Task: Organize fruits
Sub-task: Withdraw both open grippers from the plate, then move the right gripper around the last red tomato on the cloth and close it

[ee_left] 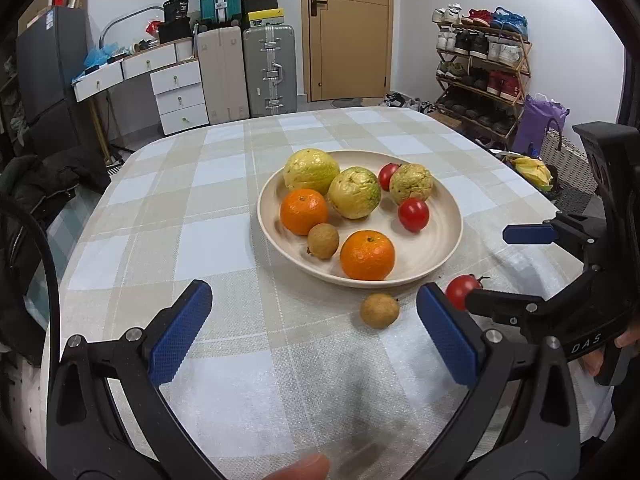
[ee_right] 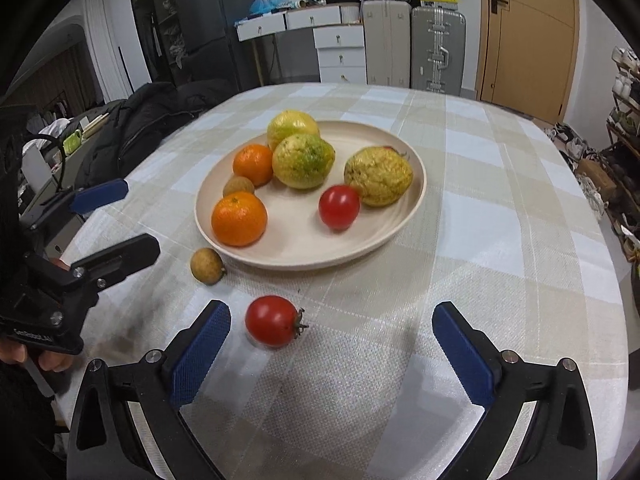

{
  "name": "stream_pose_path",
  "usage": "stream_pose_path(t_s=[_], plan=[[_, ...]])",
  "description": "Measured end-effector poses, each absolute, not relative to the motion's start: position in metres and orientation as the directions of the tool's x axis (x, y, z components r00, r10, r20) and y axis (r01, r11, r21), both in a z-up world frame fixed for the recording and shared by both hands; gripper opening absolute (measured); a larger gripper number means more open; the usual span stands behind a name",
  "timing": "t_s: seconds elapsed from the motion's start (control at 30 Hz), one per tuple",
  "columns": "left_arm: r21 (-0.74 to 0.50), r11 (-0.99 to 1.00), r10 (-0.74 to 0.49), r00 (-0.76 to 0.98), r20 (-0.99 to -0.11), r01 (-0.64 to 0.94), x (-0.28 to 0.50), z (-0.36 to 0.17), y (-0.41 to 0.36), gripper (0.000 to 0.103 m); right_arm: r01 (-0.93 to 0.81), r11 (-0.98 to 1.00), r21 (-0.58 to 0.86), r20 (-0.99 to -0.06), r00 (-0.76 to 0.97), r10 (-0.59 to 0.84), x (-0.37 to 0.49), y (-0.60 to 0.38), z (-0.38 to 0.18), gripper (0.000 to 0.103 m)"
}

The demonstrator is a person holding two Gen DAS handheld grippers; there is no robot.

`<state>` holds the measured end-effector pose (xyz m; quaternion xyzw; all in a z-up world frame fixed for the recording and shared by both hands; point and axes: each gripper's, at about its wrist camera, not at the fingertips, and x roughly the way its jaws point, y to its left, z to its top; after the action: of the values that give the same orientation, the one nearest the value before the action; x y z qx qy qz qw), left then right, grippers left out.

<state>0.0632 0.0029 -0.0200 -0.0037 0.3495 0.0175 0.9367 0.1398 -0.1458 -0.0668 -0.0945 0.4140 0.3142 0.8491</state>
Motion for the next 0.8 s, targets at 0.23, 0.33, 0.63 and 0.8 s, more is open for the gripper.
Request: stream_pose_path(t_s=[0.23, 0.33, 0.63, 0.8], plan=[[-0.022, 0.999, 0.019, 0.734, -0.679, -0.047, 0.069, -0.027, 0.01, 0.102, -0.597, 0.792, 0.126, -0.786, 0.427, 0.446, 0.14, -0.137, -0.073, 0.103], [-0.023, 0.998, 0.022, 0.73, -0.683, -0.052, 0.071, -0.029, 0.011, 0.102, -0.591, 0.801, 0.094, -0.798, 0.436, 0.415, 0.139, -0.133, -0.078, 0.103], [-0.015, 0.998, 0.031, 0.718, -0.696, -0.057, 0.073, -0.035, 0.011, 0.102, -0.593, 0.803, 0.066, -0.804, 0.445, 0.395, 0.136, -0.129, -0.081, 0.103], [-0.006, 0.998, 0.035, 0.711, -0.702, -0.055, 0.075, -0.037, 0.009, 0.102, -0.601, 0.798, 0.042, -0.809, 0.448, 0.38, 0.132, -0.127, -0.082, 0.103]])
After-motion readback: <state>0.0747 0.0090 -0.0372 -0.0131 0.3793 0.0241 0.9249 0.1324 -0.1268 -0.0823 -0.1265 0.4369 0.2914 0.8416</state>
